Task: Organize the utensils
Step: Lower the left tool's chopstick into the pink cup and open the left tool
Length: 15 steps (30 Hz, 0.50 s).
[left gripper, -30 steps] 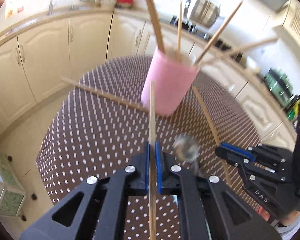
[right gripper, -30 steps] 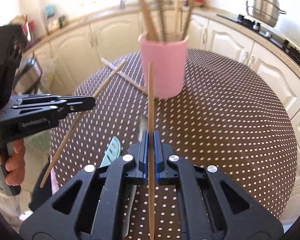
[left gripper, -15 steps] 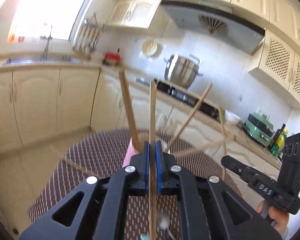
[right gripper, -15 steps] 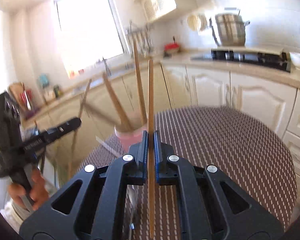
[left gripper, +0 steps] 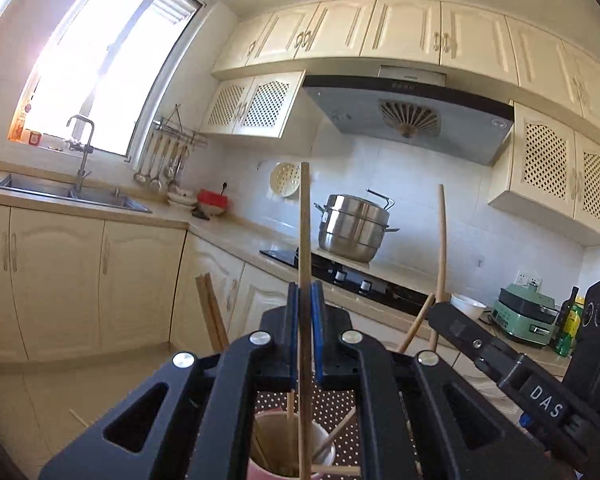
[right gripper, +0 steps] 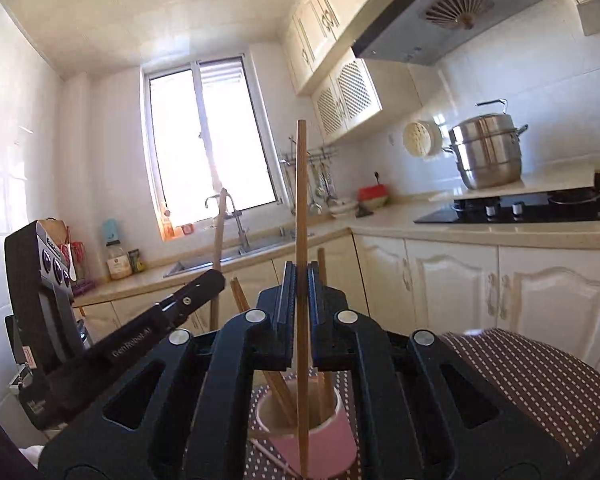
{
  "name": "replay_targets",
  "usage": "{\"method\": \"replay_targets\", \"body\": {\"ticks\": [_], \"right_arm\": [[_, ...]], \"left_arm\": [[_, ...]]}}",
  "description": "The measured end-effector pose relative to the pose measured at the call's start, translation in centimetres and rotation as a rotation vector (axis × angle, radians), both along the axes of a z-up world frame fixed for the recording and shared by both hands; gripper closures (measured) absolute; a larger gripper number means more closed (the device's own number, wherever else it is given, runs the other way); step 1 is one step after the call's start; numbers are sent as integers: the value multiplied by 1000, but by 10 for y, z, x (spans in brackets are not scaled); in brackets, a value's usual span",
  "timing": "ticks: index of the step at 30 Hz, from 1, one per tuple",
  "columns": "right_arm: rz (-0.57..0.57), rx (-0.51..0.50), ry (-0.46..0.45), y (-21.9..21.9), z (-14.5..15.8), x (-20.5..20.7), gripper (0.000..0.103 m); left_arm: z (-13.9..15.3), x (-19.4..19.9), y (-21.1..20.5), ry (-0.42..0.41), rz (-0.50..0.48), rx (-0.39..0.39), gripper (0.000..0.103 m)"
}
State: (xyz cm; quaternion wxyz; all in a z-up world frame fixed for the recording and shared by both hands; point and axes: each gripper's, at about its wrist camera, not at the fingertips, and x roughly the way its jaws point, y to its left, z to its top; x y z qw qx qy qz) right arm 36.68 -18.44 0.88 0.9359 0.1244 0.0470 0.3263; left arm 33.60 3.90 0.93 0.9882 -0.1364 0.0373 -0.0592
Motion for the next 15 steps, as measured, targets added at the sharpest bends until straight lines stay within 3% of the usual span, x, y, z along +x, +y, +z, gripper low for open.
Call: {"method": "replay_targets", "body": {"ticks": [8,15], "right_arm": [[51,-18,-101,24,6,8,97],[62,-29,-116,26,-6,17,97]], "left_arm": [[10,12,-5,-131,46,27,97],[2,33,-3,-141,81,16,97]]}}
